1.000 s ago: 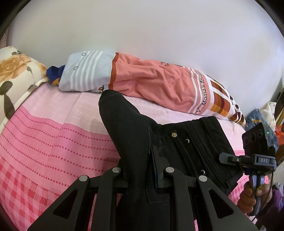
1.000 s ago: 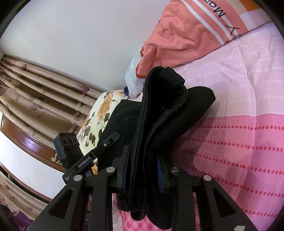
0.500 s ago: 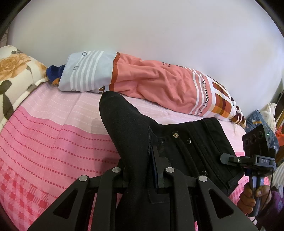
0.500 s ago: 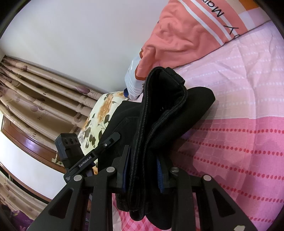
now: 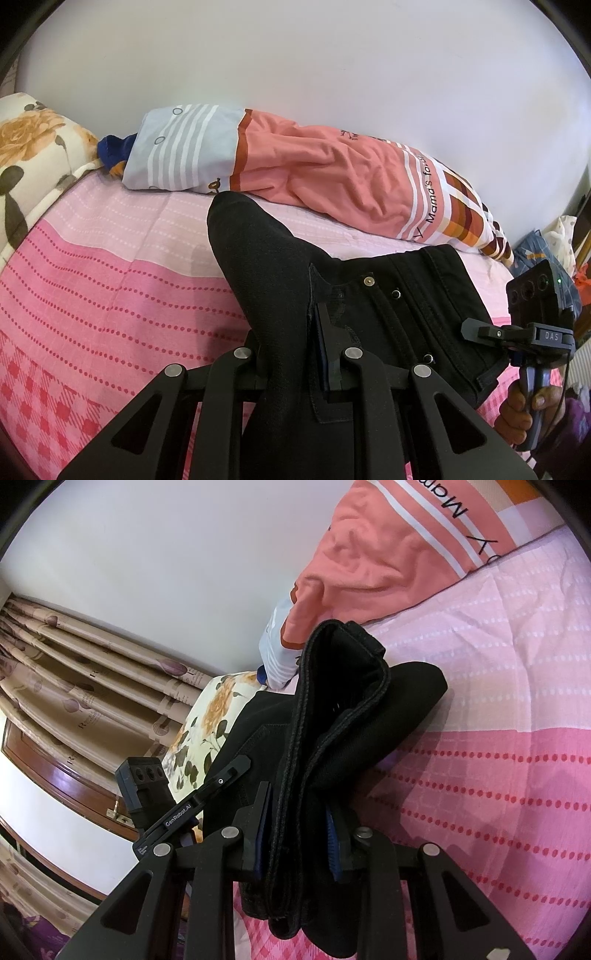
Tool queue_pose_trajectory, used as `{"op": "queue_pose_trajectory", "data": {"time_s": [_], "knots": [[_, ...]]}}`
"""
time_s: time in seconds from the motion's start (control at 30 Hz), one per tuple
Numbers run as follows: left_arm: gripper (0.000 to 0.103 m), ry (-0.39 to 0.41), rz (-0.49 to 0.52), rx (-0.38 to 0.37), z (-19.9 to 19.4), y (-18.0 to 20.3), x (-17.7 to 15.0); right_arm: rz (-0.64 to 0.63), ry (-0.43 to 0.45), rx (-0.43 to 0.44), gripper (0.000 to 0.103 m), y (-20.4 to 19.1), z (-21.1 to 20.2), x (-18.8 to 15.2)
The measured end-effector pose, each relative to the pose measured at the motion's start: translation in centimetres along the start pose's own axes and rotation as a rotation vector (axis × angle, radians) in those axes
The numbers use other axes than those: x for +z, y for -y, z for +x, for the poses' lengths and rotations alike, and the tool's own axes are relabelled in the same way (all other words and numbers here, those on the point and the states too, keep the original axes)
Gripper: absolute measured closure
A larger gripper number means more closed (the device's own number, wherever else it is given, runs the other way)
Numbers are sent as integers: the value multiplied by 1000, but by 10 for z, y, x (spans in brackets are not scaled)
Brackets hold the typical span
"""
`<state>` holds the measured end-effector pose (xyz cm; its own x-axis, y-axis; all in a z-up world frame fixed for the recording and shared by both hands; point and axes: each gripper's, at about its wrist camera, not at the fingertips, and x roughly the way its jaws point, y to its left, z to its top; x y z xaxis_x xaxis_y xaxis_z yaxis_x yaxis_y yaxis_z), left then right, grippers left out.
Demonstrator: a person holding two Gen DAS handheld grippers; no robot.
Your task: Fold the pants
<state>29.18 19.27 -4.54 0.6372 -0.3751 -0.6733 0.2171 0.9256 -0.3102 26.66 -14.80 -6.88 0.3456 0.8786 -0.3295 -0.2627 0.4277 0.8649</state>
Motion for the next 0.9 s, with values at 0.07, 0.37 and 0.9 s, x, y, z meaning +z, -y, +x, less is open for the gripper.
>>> {"op": "queue_pose_trajectory", "data": {"time_s": [0.07, 0.37, 0.9], "knots": [[86, 0, -1, -1, 0, -1, 0, 1, 1, 1, 78, 0, -1, 0], [86, 1, -1, -1, 2, -1, 0, 0, 12, 3, 78, 0, 0, -1], [86, 6, -13, -6, 11, -3, 8, 7, 39, 7, 78, 3, -3, 1]]}}
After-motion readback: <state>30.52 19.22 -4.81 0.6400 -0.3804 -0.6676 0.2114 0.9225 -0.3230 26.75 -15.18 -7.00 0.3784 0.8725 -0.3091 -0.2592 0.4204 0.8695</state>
